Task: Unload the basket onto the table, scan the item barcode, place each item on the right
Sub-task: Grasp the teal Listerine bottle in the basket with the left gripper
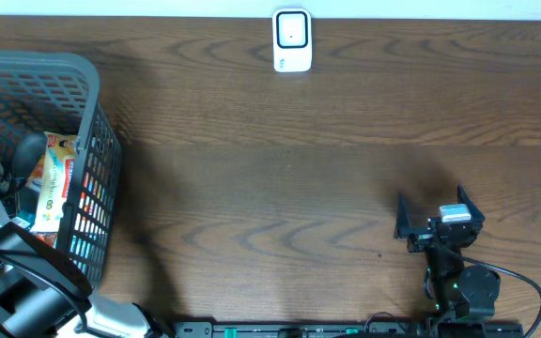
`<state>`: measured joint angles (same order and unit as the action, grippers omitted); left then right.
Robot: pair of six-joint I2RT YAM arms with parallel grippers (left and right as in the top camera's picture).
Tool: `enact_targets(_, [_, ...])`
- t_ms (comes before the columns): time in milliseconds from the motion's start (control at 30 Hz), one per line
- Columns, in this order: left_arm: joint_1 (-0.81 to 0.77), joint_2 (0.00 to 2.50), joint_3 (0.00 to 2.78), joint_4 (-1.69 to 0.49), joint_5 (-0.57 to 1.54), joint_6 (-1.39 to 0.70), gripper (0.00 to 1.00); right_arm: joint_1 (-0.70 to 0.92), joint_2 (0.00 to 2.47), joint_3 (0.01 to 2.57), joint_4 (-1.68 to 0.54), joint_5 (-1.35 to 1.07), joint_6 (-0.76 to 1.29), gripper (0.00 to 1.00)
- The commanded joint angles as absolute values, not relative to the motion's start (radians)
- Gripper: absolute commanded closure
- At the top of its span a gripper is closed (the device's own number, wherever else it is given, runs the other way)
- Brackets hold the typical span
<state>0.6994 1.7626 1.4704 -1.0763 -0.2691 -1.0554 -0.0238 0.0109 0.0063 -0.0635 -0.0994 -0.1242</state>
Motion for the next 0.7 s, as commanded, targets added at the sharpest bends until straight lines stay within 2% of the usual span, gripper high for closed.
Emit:
enact_targets(0, [0.702, 1.757, 1.476, -1.078, -0.283, -0.957, 0.92, -0.02, 0.006, 0.006, -0.068, -0.096, -0.125, 0.01])
enact_targets(367, [0.701, 1.709, 1.478, -1.067, -0.281, -0.875, 0.93, -0.02, 0.006, 0.006, -0.068, -0.096, -0.125, 0.01])
enact_targets(667, [0.701, 1.5, 1.519, -1.033, -0.184, -0.849, 0.92, -0.02, 0.006, 0.006, -0.068, -0.096, -0.125, 0.01])
